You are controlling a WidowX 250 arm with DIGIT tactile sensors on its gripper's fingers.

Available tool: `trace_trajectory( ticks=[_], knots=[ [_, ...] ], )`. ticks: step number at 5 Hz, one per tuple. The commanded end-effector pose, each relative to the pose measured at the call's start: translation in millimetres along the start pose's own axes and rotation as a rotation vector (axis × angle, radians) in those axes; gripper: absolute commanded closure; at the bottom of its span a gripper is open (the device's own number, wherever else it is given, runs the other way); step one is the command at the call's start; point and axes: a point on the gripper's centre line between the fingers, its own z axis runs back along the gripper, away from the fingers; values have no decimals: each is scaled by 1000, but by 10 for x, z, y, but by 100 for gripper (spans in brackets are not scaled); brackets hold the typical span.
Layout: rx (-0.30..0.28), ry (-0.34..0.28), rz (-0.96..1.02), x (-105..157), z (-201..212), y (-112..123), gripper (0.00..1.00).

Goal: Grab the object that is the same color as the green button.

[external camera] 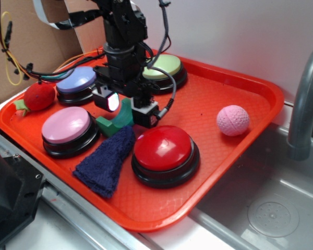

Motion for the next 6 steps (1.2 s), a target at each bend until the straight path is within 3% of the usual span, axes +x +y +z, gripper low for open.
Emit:
trace_trajectory(
  ticks=[1, 2, 3, 4, 6],
  knots=[
    [-13, -10, 2, 63, -25, 19, 99],
    [-35, -8, -3, 71, 10, 36, 100],
    [-13, -25, -40, 88, 185, 43, 100],
    [-18, -53, -101, 151, 604, 77, 100],
    [-109, -138, -147, 63, 1440, 234, 100]
  ],
)
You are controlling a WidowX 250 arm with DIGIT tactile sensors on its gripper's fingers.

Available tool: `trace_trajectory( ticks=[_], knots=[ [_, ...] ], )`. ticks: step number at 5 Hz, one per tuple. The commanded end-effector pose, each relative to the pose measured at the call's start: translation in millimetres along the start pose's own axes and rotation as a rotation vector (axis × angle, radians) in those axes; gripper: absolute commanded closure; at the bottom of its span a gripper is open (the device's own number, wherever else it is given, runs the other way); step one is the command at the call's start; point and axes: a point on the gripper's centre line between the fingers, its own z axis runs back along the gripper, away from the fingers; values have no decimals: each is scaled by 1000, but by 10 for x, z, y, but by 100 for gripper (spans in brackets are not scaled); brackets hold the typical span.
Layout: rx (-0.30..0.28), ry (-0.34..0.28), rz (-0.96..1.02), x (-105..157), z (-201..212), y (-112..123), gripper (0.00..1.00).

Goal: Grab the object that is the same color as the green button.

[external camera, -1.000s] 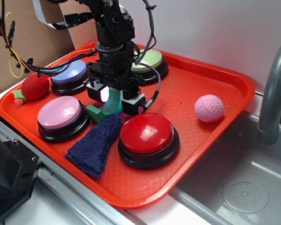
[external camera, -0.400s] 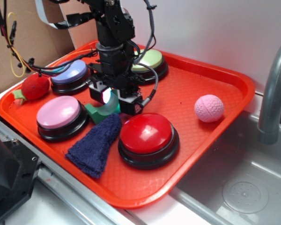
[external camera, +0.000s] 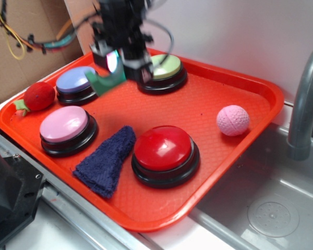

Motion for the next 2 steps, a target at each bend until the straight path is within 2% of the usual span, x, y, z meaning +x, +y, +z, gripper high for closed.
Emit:
trace_trajectory(
  ticks=[1, 2],
  knots=[
    [-53, -98, -34, -52, 639, 191, 100],
    [-39, -123, -15, -61, 590, 206, 100]
  ],
)
